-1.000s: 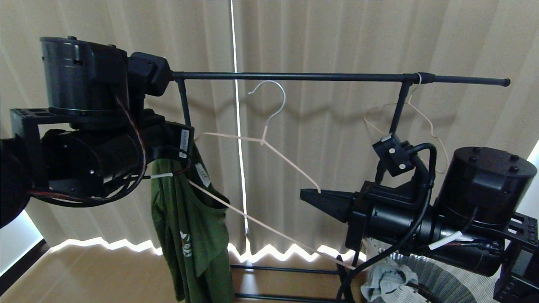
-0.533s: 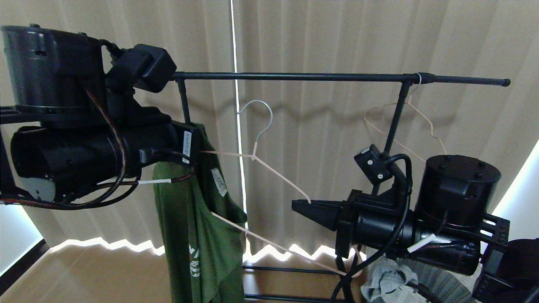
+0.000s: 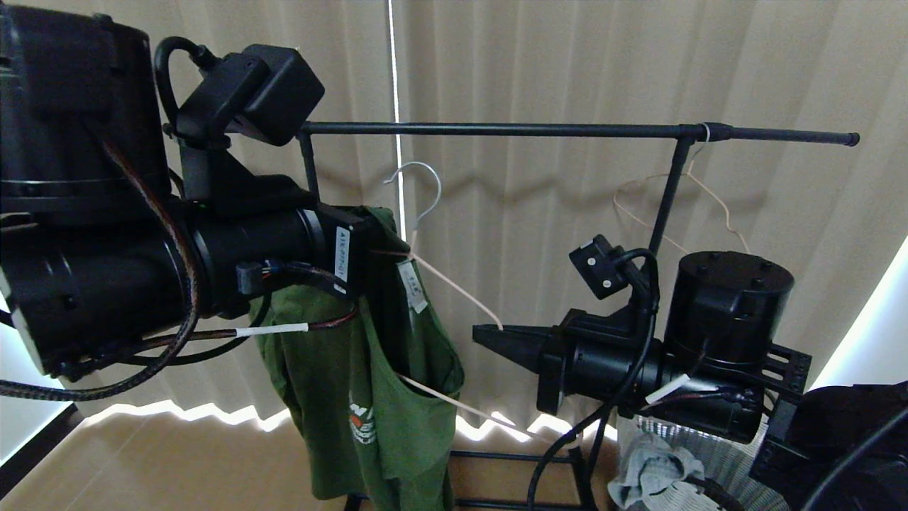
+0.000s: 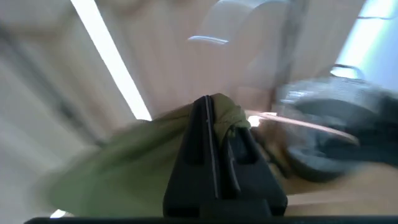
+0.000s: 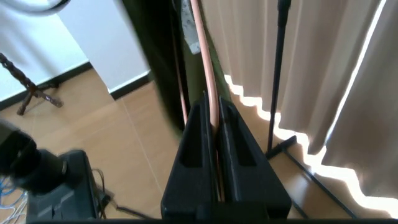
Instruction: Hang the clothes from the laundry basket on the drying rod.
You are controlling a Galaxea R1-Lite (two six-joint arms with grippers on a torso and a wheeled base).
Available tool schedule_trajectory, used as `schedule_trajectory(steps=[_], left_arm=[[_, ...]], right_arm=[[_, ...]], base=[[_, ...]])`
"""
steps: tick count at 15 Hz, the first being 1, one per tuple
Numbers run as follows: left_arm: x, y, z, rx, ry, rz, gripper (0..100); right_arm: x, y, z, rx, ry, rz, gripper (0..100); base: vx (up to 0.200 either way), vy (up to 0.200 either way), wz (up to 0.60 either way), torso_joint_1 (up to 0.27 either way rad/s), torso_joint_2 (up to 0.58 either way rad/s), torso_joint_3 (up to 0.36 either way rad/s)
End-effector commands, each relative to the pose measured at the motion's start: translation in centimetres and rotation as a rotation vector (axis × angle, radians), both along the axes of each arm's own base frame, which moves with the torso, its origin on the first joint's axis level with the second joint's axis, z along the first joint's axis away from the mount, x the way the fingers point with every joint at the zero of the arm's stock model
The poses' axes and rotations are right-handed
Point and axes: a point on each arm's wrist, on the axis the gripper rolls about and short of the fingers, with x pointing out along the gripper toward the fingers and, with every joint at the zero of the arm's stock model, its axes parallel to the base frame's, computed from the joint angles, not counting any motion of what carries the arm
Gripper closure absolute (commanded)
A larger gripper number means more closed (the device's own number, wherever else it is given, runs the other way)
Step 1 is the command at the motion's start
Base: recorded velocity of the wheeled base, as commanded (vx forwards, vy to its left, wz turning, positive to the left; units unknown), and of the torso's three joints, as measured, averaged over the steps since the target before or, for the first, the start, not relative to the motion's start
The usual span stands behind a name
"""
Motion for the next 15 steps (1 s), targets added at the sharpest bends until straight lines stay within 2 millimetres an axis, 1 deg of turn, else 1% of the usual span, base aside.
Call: schedule_trajectory(steps=[1,4,7,8,10,13,15], left_arm=[[-0.5,-0.4,0.1,-0.008,-0.011,-0.029,100],[-0.8,-0.4,-0.1,-0.008,-0.014,-0.037,100],[-1.3,0.2,-0.7,0.009,-0.003,-0.033,100],[-1.4,0.3,-0.7,0.008,-0.005,-0.03,0],[-1.6,0.6,-0.4,0.005,-0.013,-0.026,0],[-1.6,1.7,-0.6,0.053,-0.041,-0.006,0],[-1.1,3.1,-1.1,0.117,-0.067,0.041,0]], right_arm=[[0.4,0.5,0.0,0.005,-0.003,0.004,100],[0.6,0.8,0.8,0.019,-0.019,0.003,100],[0.6,0.5,1.3,0.032,-0.035,-0.003,100],[0.6,0.4,1.5,0.037,-0.04,-0.006,100],[0.6,-0.1,1.9,0.042,-0.05,-0.018,100],[0.7,-1.4,3.2,0.062,-0.083,-0.053,100],[0.7,-2.7,3.8,0.058,-0.086,-0.085,100]], base=[[0.0,0.0,0.0,0.0,0.0,0.0],[0.0,0.0,0.0,0.0,0.0,0.0],[0.0,0.0,0.0,0.0,0.0,0.0],[0.0,0.0,0.0,0.0,0.0,0.0],[0.0,0.0,0.0,0.0,0.0,0.0],[0.0,0.0,0.0,0.0,0.0,0.0],[0.0,0.0,0.0,0.0,0.0,0.0]])
